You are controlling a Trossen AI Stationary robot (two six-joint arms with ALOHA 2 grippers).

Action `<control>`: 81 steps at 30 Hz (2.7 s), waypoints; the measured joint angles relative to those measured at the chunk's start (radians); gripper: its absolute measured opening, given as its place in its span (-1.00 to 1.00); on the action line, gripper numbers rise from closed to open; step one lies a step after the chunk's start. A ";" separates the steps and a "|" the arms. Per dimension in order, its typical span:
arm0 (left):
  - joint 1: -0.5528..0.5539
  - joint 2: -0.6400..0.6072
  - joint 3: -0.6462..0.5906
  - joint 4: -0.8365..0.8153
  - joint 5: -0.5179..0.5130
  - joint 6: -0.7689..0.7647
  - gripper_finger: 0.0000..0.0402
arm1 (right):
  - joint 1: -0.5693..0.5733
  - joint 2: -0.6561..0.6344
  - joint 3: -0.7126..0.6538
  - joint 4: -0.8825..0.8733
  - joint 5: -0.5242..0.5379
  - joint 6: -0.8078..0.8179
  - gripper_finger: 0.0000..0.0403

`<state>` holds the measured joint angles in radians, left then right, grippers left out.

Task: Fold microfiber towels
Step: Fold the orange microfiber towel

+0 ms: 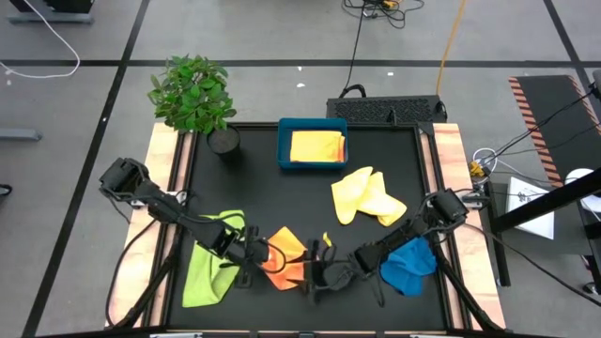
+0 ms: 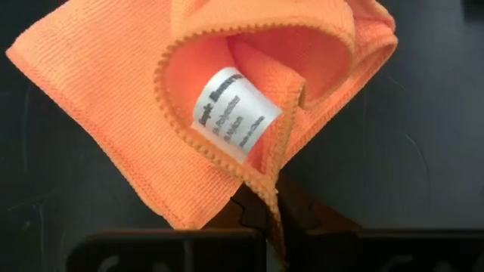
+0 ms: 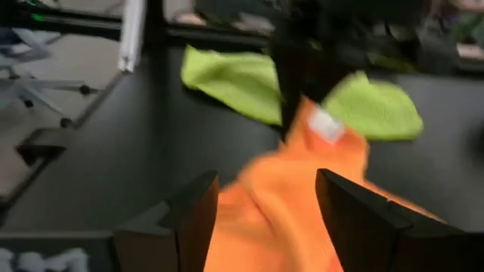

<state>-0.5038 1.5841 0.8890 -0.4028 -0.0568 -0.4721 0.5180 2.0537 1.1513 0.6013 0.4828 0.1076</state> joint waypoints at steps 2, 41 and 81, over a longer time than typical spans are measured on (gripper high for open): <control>0.002 0.000 0.000 0.001 0.000 0.002 -0.97 | 0.004 0.000 0.008 0.006 -0.005 -0.042 0.11; 0.001 0.000 0.000 0.012 -0.004 0.003 -0.97 | -0.010 0.137 0.213 -0.221 0.092 -0.091 -0.63; -0.118 -0.015 0.854 -0.927 -0.480 0.139 -0.97 | 0.122 -0.402 0.212 -0.258 0.388 -0.519 -1.00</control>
<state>-0.6222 1.5688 1.7431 -1.3297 -0.5366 -0.3336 0.6400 1.6517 1.3632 0.3433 0.8707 -0.4119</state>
